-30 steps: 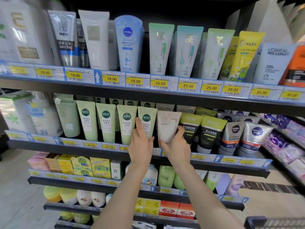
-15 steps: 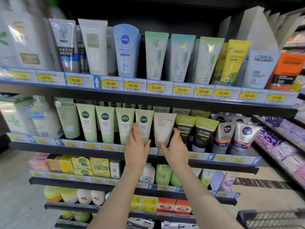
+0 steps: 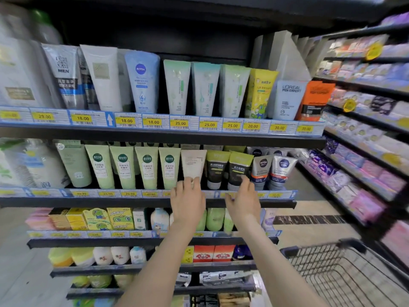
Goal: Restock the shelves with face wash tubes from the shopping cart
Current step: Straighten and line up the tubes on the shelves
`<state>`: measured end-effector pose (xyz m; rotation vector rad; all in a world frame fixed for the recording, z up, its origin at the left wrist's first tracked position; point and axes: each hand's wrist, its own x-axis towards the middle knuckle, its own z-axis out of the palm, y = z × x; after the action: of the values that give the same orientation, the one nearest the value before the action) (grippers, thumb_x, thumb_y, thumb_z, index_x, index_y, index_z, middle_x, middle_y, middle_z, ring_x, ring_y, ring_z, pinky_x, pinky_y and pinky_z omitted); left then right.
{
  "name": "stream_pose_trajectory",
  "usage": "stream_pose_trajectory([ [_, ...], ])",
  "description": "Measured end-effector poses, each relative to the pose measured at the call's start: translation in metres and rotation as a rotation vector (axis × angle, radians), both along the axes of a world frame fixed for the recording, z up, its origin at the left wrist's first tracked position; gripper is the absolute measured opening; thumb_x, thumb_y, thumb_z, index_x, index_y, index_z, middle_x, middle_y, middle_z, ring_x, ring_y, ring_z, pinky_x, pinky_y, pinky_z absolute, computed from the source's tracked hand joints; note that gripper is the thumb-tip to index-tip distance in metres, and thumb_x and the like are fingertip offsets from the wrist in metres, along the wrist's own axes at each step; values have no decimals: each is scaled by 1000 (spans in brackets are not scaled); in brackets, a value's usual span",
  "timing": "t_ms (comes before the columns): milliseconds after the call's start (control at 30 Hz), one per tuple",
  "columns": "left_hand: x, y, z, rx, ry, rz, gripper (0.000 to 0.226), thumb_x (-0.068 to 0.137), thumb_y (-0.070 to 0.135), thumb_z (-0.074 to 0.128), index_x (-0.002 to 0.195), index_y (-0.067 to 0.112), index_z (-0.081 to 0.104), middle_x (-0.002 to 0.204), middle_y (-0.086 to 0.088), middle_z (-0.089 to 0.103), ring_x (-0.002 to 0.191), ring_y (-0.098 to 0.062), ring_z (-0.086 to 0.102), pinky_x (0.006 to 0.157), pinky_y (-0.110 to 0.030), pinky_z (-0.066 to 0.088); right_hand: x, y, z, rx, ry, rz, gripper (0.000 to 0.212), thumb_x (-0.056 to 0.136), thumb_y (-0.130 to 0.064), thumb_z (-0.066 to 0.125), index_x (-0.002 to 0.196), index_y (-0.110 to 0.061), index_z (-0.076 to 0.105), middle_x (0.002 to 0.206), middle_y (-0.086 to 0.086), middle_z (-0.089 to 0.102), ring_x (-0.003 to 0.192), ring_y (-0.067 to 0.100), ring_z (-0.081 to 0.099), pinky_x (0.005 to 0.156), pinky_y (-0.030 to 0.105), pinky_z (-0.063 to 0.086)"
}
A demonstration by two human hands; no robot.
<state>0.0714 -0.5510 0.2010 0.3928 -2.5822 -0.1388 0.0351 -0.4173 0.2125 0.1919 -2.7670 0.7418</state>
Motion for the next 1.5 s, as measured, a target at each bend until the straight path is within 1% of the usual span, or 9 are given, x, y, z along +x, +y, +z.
stream_pose_trajectory([
  [100,-4,18,3,29,-17,-36,45,94,25,41,137,15,37,130,-5,47,116,-25,47,93,-36,39,-5,12,2,-34,-17,-11,71,90,-32,56,145,-13,15,141,8,35,125,25,42,93,34,45],
  [167,-9,26,5,74,-25,-40,47,93,23,45,138,14,36,129,-7,48,118,-27,47,93,-37,40,-11,17,1,-55,-8,-18,74,90,-31,57,147,-13,13,141,9,36,125,25,43,92,34,45],
  [300,-30,40,-1,148,13,-92,48,79,18,68,123,6,54,111,-14,61,99,-30,59,75,-38,52,-25,22,-5,-98,57,29,76,89,-26,59,148,-10,13,135,12,41,120,26,47,87,36,48],
  [467,-65,50,-9,210,8,-93,61,60,18,83,111,6,53,99,-14,63,85,-27,65,61,-32,55,-52,26,-16,-98,89,57,80,85,-23,64,148,-10,16,130,12,45,114,27,52,82,35,50],
  [600,-85,59,-18,325,-34,-11,63,92,27,51,144,8,21,147,-16,29,127,-27,43,95,-34,46,-68,28,-25,-106,67,58,81,83,-22,64,147,-12,16,127,11,46,108,26,55,76,34,51],
  [767,-100,61,-21,339,40,47,70,95,33,46,148,11,5,151,-13,19,135,-25,34,99,-31,41,-80,22,-38,-129,97,44,81,79,-24,69,144,-10,22,117,15,54,93,32,62,67,38,53],
  [1067,-112,56,-28,375,50,96,79,92,35,51,148,11,0,138,-15,34,121,-28,48,86,-33,49,-93,15,-44,-110,137,13,76,83,-30,64,143,-4,25,114,16,59,94,35,61,79,43,52],
  [1233,-122,55,-26,371,38,121,85,91,37,52,148,7,-4,133,-14,38,113,-27,53,81,-34,50,-100,11,-43,-116,155,-9,75,79,-30,67,140,-5,31,100,14,66,83,33,66,70,40,54],
  [1500,-128,56,-23,390,61,173,85,91,36,53,149,10,-3,127,-12,43,102,-27,60,68,-34,51,-108,8,-41,-108,99,-67,76,84,-43,60,142,-12,22,114,7,62,93,29,66,70,36,51],
])
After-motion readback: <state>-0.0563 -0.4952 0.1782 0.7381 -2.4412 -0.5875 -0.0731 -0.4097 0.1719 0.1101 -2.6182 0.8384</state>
